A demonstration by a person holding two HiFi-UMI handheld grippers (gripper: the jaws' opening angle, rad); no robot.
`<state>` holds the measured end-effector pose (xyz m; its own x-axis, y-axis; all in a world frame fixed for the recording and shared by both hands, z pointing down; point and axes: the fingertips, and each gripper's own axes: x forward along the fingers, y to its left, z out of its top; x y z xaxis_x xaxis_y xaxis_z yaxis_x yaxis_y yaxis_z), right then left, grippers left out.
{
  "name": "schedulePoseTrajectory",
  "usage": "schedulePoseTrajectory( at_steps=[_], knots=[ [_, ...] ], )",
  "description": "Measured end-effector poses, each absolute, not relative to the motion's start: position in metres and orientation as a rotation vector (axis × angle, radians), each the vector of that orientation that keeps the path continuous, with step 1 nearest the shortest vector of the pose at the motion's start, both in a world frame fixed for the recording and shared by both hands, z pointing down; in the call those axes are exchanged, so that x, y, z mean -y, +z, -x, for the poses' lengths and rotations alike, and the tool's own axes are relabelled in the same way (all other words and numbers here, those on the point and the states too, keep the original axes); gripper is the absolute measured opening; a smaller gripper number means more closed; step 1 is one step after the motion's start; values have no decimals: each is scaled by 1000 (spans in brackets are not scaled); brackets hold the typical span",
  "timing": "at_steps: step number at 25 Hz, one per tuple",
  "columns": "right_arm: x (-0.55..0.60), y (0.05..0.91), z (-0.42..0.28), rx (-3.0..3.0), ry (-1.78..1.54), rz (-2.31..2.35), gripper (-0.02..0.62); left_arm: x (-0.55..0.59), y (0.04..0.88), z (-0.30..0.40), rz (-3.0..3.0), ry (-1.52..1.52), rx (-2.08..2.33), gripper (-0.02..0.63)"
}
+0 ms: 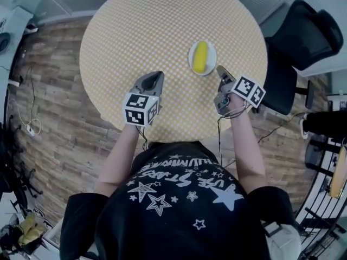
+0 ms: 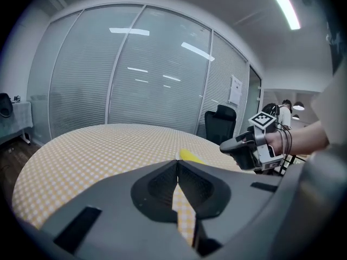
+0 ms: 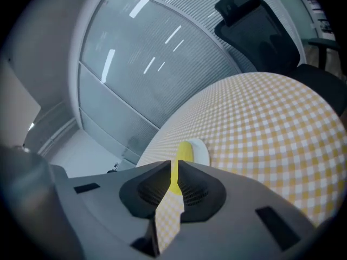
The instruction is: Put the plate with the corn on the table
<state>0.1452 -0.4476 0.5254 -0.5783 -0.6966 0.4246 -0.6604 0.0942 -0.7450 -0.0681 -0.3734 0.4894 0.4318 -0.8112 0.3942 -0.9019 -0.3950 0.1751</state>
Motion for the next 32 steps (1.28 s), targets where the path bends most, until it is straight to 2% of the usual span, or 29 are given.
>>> schedulePoseTrajectory(
  at_steps=[17,24,32],
  knots=[
    [273,464,-69,-2297,-1254,1468,48,251,467,121,-2540,326,1240,8],
    [194,471,-80,-2224,-1260,1577,48,206,477,108,-2579,339,1089,8],
    [166,459,-104,-2223,-1202,1594,48,187,468,78,-2624,329,1047,8]
  ],
)
